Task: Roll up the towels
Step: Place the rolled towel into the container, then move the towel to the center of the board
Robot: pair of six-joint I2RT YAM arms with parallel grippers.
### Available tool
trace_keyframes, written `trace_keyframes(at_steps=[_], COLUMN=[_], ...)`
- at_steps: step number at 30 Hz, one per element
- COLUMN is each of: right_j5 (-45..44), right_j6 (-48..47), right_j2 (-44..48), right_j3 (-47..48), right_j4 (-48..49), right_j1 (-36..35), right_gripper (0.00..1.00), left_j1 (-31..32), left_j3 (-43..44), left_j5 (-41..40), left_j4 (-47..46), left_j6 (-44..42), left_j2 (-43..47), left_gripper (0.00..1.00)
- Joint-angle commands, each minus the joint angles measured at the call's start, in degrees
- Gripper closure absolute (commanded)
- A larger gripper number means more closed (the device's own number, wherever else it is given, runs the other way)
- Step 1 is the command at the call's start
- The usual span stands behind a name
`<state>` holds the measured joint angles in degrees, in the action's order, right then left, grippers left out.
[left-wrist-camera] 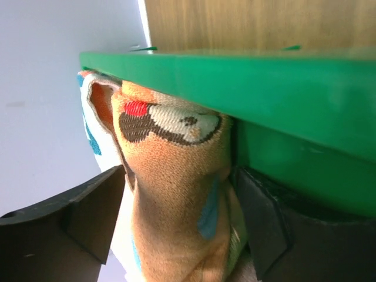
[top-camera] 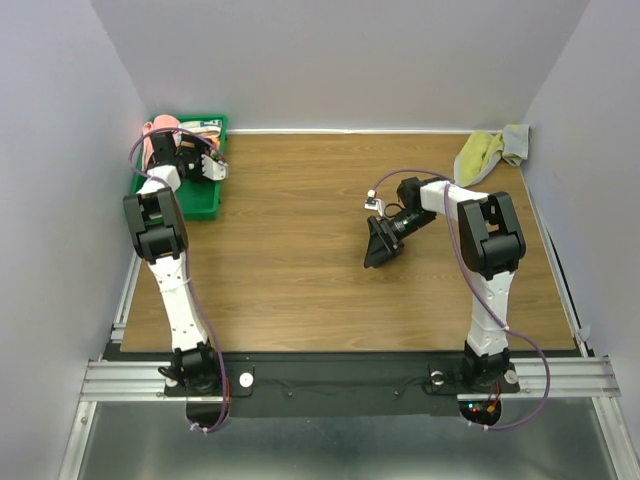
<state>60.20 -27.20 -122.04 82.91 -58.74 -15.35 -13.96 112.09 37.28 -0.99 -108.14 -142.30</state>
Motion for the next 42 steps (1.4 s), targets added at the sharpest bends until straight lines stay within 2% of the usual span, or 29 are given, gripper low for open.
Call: trace_keyframes(at_steps=[1, 2, 8, 12, 17, 21, 22, 23, 25, 28, 32, 33, 34, 37, 40, 42], right_j5=[-2.5, -2.5, -2.3, -2.6, -5.1, -9.3, -10.4, -11.4, -15.6, -23.4, -36.2, -38.9, -43.6, -49.3, -52.3, -53.4], right_j6=[-1.6, -1.7, -2.5, -3.0, -2.8, -0.9, 0.4, 1.0, 2.9, 7.8, 12.1, 12.6, 13.0, 13.8, 13.9, 13.8], right_j2=[-0.2, 0.0, 1.8, 3.1, 6.5, 8.3, 8.3, 8.1, 7.6, 5.9, 3.5, 1.2, -0.1, -6.4, -13.1, -15.8], right_j3=[0.6, 0.5, 0.8, 1.5, 3.4, 9.5, 12.8, 14.4, 17.7, 23.8, 29.5, 30.6, 33.7, 40.2, 44.6, 47.9], right_j4=[-0.3, -0.3, -0.9, -1.4, -1.3, -1.1, -0.6, -0.3, 0.8, 6.0, 13.4, 14.6, 15.5, 17.4, 18.3, 18.4], right_j1=[-0.1, -0.2, -0.1, -0.2, 0.6, 5.6, 6.8, 8.1, 12.3, 17.6, 21.6, 22.1, 22.3, 22.4, 22.4, 22.4], right_gripper=[0.0, 0.0, 0.0, 0.0, 0.0, 0.0, 0.0, 0.0, 0.0, 0.0, 0.0, 0.0, 0.0, 0.0, 0.01, 0.02], left_j1=[0.1, 0.2, 0.1, 0.1, 0.0, 0.4, 0.9, 1.4, 2.6, 4.1, 5.9, 6.2, 7.2, 7.4, 7.3, 7.4], left_j3=[-2.8, -3.0, -4.7, -3.8, 1.1, 9.5, 10.5, 11.0, 10.8, 7.8, 3.5, 2.6, 1.1, -2.1, -4.4, -6.3], left_j5=[1.0, 1.0, -1.3, -4.0, -4.5, -3.0, -3.3, -3.4, -4.1, -3.8, -3.9, -4.5, -6.3, -5.4, -5.5, -6.1], left_j4=[6.7, 9.7, 20.7, 32.8, 39.1, 39.9, 38.6, 37.0, 32.0, 26.1, 22.2, 20.7, 20.0, 18.3, 18.2, 18.6], left_j6=[-1.7, -2.5, -7.1, -10.6, -4.6, 8.6, 19.2, 24.6, 34.3, 54.4, 69.7, 76.2, 79.5, 89.0, 94.5, 95.0], left_j2=[6.7, 7.4, 12.7, 15.3, 19.5, 22.9, 24.7, 25.7, 28.4, 35.8, 41.9, 43.0, 43.9, 46.7, 49.0, 50.0], left_gripper=[0.07, 0.02, 0.01, 0.01, 0.01, 0.01, 0.01, 0.01, 0.01, 0.01, 0.01, 0.01, 0.01, 0.01, 0.01, 0.01])
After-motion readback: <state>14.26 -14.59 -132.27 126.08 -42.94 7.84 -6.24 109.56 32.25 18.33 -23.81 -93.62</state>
